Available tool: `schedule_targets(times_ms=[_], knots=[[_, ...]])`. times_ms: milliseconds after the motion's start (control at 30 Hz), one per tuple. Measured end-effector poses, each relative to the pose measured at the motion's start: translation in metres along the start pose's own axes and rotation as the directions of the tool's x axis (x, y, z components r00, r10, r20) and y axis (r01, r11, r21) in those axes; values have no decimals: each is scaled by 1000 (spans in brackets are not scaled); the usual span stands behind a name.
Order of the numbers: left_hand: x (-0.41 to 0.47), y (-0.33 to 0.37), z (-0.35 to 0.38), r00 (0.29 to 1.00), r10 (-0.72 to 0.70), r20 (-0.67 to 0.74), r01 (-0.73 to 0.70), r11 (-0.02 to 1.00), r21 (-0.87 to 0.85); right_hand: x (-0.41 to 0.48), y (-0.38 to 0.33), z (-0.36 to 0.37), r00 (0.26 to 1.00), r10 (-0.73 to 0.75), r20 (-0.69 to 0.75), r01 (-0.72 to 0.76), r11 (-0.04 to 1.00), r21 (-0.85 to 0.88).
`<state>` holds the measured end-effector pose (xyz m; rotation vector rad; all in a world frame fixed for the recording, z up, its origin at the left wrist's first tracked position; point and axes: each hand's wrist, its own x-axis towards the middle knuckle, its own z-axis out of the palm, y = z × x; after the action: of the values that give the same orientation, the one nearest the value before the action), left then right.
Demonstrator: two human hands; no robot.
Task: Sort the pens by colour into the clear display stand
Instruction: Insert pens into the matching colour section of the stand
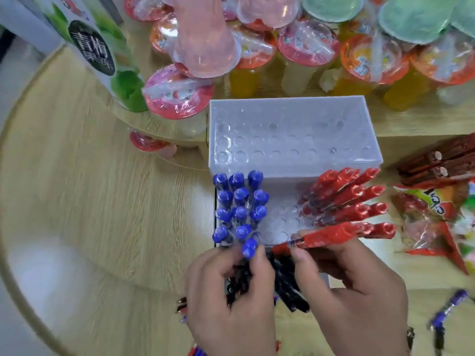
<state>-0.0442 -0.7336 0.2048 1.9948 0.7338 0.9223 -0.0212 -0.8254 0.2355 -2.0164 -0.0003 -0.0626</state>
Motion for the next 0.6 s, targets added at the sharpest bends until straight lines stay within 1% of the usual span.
schedule_targets(times_ms=[67,167,233,367,433,500,600], knots=[[-2,0,2,999,34,-4,-34,999,24,0,-1,1,1000,-17,6,17,1000,-5],[-3,-3,3,991,135,22,-136,984,114,0,-3,2,999,-33,7,33,999,21],[0,-5,4,987,157,19,-158,974,161,1,-2,2,999,-42,-6,43,999,27],[-2,-4,7,990,142,-3,-139,972,192,3,-1,2,999,-45,-17,45,999,-14],[-2,-4,7,995,98,-5,-95,980,174,3,-1,3,999,-47,-21,47,999,-11],[-3,-4,7,998,63,2,-62,985,162,3,1,4,998,-70,-10,69,996,-49],[-2,-4,7,998,63,20,-65,986,150,2,1,4,997,-75,-31,73,994,-84]])
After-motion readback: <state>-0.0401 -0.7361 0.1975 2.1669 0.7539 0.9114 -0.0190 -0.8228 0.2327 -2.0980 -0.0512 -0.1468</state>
